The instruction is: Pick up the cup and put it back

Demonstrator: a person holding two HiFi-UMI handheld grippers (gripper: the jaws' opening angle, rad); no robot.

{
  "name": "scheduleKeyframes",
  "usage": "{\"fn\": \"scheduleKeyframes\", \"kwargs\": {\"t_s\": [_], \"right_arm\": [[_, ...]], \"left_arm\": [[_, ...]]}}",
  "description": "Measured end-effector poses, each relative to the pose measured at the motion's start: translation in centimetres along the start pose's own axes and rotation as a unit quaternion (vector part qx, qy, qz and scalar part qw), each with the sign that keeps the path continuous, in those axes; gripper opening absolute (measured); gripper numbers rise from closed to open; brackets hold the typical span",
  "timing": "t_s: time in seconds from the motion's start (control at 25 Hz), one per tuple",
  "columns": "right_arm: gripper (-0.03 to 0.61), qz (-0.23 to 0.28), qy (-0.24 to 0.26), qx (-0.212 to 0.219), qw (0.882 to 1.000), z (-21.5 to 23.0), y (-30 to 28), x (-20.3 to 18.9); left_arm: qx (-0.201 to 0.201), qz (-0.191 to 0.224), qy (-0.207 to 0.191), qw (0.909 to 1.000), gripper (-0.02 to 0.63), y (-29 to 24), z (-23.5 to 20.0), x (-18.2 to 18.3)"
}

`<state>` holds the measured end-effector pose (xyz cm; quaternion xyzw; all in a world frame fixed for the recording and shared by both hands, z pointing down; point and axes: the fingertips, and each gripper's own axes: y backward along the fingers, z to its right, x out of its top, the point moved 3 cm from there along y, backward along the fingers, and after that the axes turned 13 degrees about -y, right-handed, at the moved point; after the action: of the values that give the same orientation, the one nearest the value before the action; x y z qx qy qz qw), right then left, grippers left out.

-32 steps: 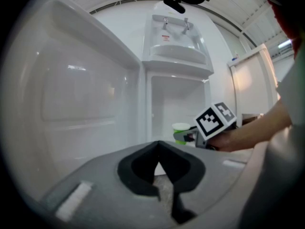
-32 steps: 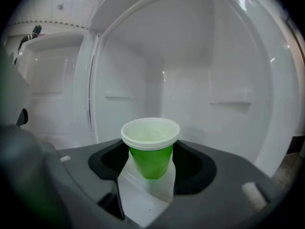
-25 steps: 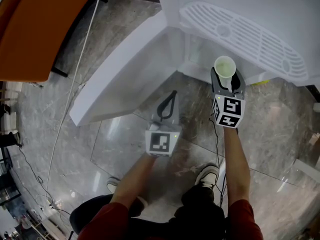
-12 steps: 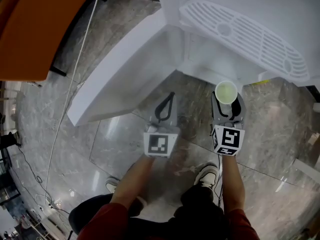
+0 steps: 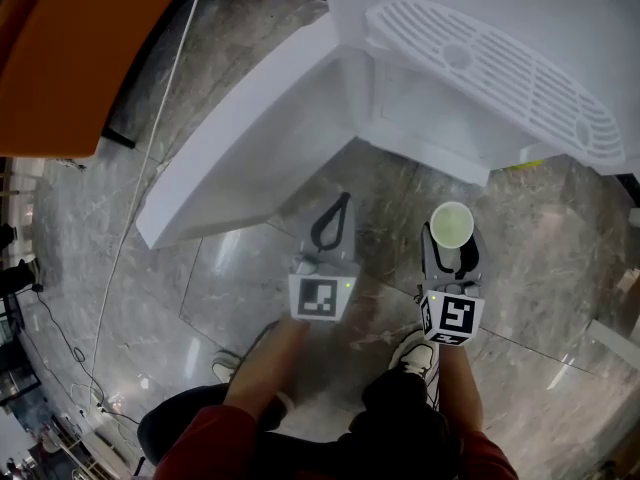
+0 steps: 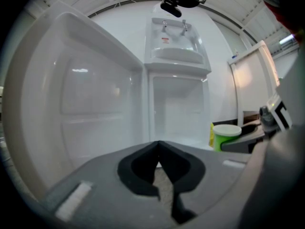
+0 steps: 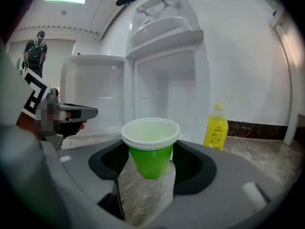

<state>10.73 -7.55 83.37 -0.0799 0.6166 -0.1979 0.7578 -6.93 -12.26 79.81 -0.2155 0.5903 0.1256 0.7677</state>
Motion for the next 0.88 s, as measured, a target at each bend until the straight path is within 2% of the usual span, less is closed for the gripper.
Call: {"fn": "scheduleKeyframes", "kwargs": {"t_s": [0.24,0.88], "right_arm": [[0.287,-0.017,0.017,0.008,1.0,-0.8,1.4,-1.7],[0.287,-0.026,0.025,0.02,0.999,-1.5,1.0,-2.6]], "left_arm": [[-0.001,-0.002,-0.003,1.0,0.0,0.9,0.4,-0.4],[-0.001,-0.009,-0.012,0.9999,0.0,1.7,0.4,-1.6]]}}
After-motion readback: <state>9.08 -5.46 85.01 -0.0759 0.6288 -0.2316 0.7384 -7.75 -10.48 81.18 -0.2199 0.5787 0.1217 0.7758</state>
